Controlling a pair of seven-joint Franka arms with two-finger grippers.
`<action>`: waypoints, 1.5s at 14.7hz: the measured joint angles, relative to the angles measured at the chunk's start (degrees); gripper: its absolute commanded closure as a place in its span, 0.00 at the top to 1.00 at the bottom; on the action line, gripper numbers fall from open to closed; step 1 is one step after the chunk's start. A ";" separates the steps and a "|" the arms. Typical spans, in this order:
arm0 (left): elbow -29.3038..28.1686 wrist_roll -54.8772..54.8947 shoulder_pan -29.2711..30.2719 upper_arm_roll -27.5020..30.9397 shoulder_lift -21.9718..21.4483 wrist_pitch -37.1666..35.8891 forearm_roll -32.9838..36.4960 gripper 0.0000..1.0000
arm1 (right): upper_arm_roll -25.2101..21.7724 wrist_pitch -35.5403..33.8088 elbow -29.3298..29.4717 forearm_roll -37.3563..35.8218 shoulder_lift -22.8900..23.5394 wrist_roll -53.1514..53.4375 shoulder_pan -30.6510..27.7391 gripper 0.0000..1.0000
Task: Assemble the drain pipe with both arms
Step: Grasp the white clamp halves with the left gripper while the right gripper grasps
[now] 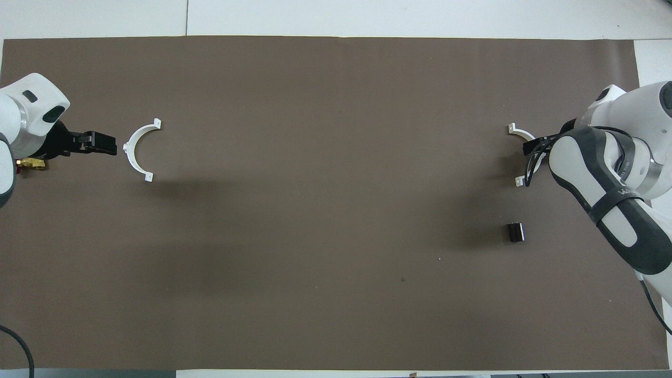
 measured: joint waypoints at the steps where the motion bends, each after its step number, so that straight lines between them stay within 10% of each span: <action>1: -0.02 0.24 0.01 0.00 2.02 2.76 0.00 0.99 | 0.06 0.10 0.01 0.00 0.22 -0.15 0.13 0.89; 12: -0.10 5.20 1.03 0.07 13.60 15.27 0.00 0.94 | 0.15 -0.35 -0.33 0.02 0.00 -2.72 0.28 0.56; 15: -0.58 5.32 1.25 0.08 13.61 15.68 0.00 0.01 | 0.14 -0.70 -0.33 0.02 -0.14 -3.02 0.28 0.32; 22: -0.65 5.36 1.24 -0.02 13.57 17.90 0.00 0.00 | 0.11 -0.92 -0.30 0.04 -0.38 -3.09 0.28 0.02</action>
